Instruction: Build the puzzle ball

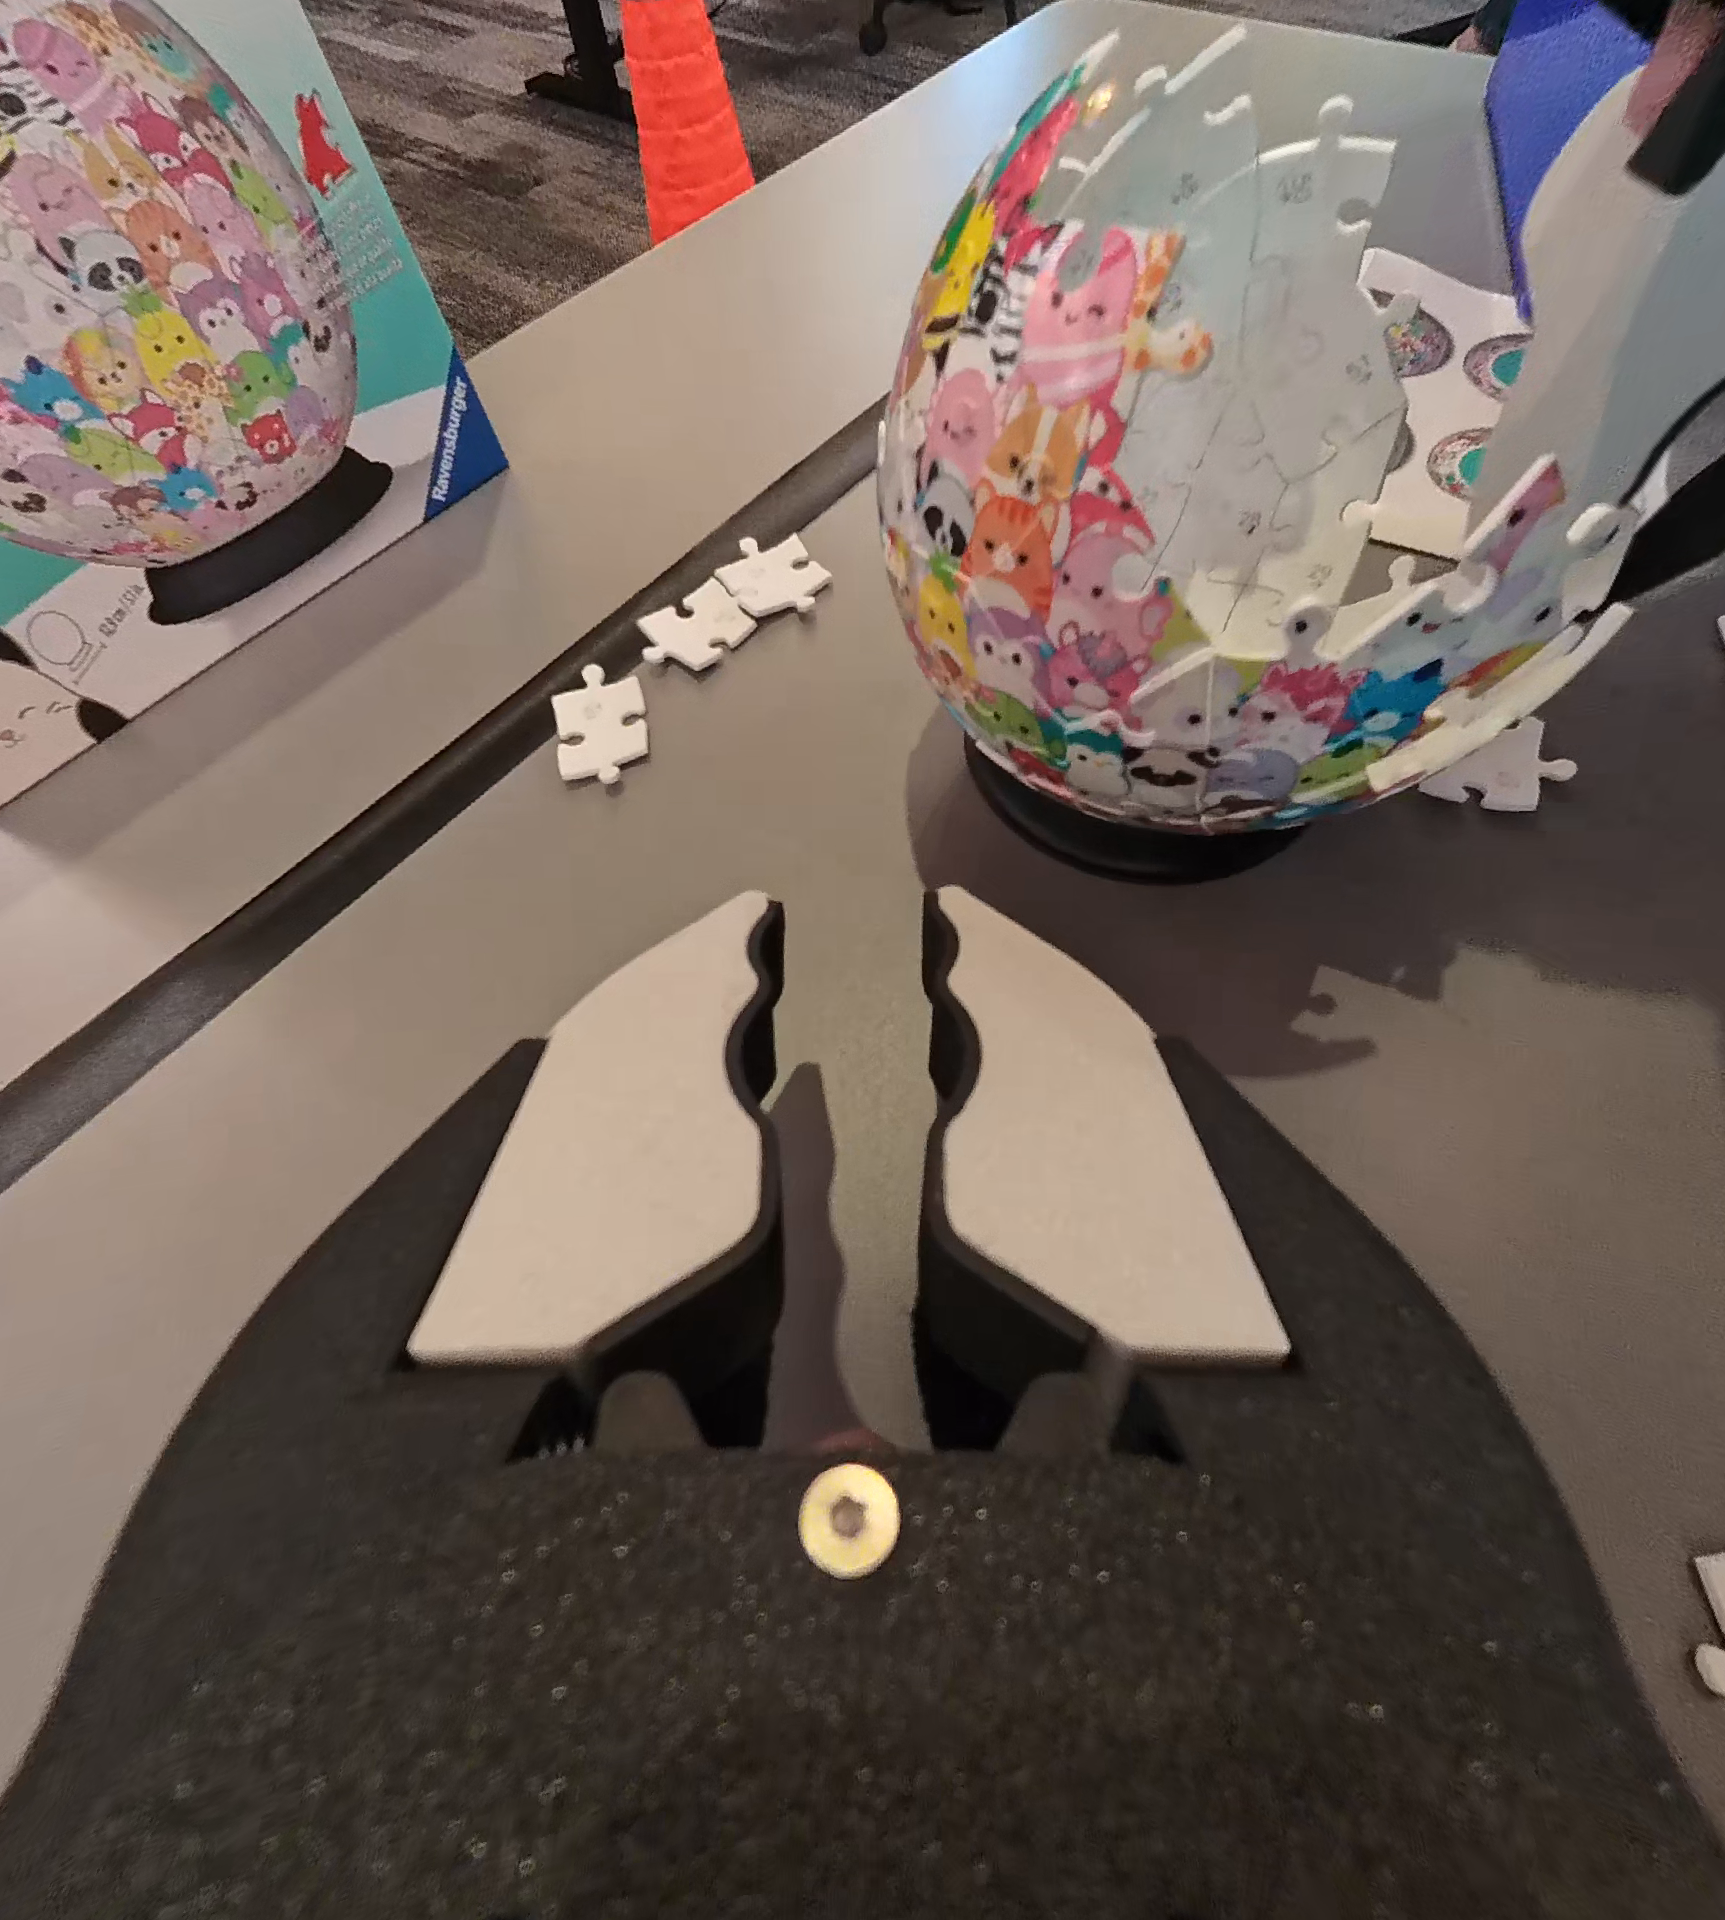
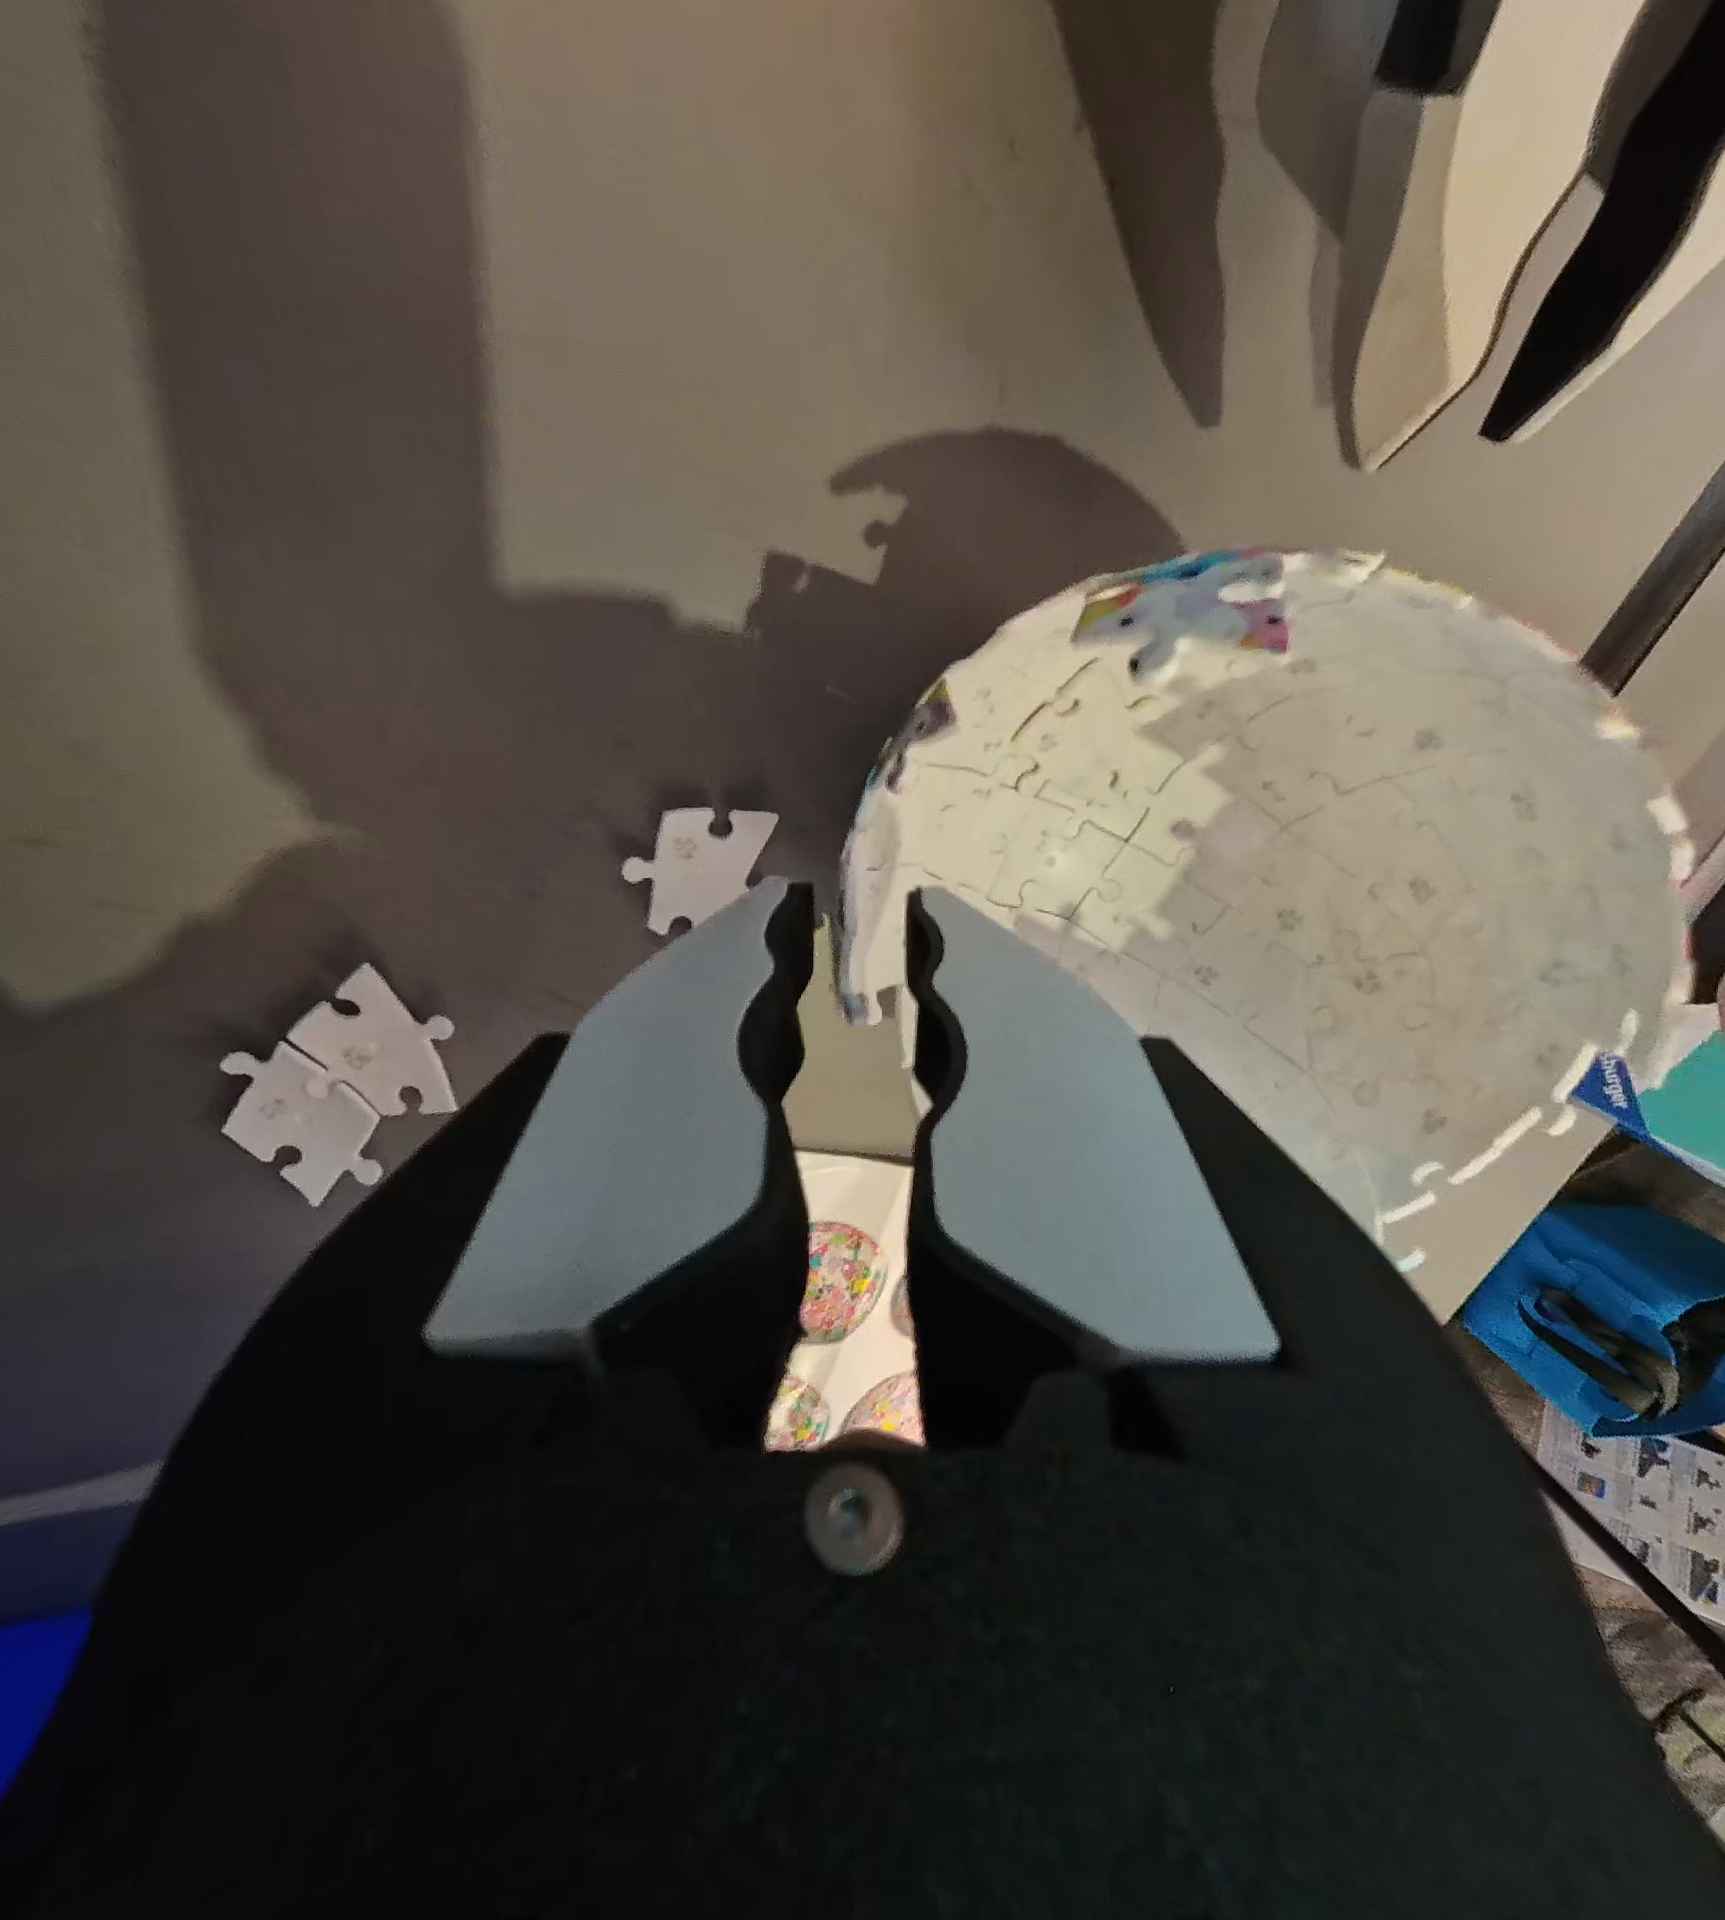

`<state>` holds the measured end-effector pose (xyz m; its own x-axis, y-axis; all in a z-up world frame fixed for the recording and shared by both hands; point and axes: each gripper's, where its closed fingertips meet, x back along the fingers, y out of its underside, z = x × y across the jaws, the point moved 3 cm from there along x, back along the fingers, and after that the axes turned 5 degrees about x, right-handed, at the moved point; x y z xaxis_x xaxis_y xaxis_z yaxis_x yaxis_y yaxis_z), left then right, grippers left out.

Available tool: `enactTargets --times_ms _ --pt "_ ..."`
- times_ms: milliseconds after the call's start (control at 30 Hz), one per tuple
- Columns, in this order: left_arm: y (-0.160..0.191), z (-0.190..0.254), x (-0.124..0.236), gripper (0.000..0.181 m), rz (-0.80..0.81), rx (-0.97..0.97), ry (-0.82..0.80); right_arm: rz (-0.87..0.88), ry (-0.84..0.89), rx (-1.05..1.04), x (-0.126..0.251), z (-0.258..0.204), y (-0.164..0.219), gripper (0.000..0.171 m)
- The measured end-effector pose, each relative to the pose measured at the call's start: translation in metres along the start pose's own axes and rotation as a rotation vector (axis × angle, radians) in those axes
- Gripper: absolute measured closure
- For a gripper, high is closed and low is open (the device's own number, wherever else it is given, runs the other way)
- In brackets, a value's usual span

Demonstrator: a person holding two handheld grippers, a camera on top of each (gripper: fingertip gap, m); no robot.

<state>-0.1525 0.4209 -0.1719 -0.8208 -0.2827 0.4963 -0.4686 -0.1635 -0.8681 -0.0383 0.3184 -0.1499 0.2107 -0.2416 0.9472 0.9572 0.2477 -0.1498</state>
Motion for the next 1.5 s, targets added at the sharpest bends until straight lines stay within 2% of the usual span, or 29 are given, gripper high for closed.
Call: enactTargets --times_ms 133,233,533,567,633,700,767,800,1000,1133,1233,1267,1400,1500 --pt "0.000 0.000 0.000 0.156 -0.001 -0.001 0.000 -0.024 -0.023 0.014 -0.006 -0.001 0.001 0.155" --pt "0.000 0.000 0.000 0.156 0.000 -0.001 -0.001 -0.037 -0.048 0.024 -0.012 -0.003 0.002 0.167" --pt "0.000 0.000 0.000 0.156 0.002 -0.002 -0.005 -0.038 -0.042 0.009 -0.013 -0.001 0.003 0.167" --pt "0.000 0.000 0.000 0.156 0.002 -0.002 -0.006 -0.034 -0.039 -0.006 -0.012 -0.001 0.002 0.164" --pt "0.000 -0.001 0.000 0.156 0.004 -0.001 -0.007 -0.014 -0.013 -0.064 -0.006 0.000 0.001 0.137" --pt "-0.001 -0.001 0.001 0.157 0.008 0.001 -0.007 0.033 -0.009 -0.160 0.004 0.000 -0.001 0.124" --pt "-0.001 -0.001 0.001 0.157 0.010 0.000 -0.007 0.118 -0.013 -0.284 0.012 0.001 -0.007 0.090" --pt "-0.001 0.000 0.001 0.157 0.010 -0.002 -0.007 0.135 -0.012 -0.330 0.013 0.002 -0.009 0.080" --pt "-0.011 0.028 0.012 0.157 0.105 0.030 0.127 0.224 0.073 -0.519 -0.007 0.005 -0.020 0.065" --pt "-0.010 0.042 0.012 0.157 0.102 0.014 0.164 0.216 0.099 -0.626 -0.024 0.009 -0.026 0.065" --pt "-0.016 0.058 0.017 0.158 0.134 0.017 0.271 0.192 0.097 -0.743 -0.018 0.013 -0.018 0.069" --pt "-0.020 0.064 0.021 0.159 0.157 0.021 0.301 0.225 0.079 -0.789 -0.010 0.011 -0.017 0.071" --pt "-0.031 0.075 0.028 0.161 0.213 0.041 0.318 0.501 0.141 -0.862 0.036 0.001 -0.017 0.106" --pt "-0.048 0.071 0.043 0.166 0.324 0.005 0.214 0.692 0.369 -0.882 0.063 -0.007 -0.008 0.114"
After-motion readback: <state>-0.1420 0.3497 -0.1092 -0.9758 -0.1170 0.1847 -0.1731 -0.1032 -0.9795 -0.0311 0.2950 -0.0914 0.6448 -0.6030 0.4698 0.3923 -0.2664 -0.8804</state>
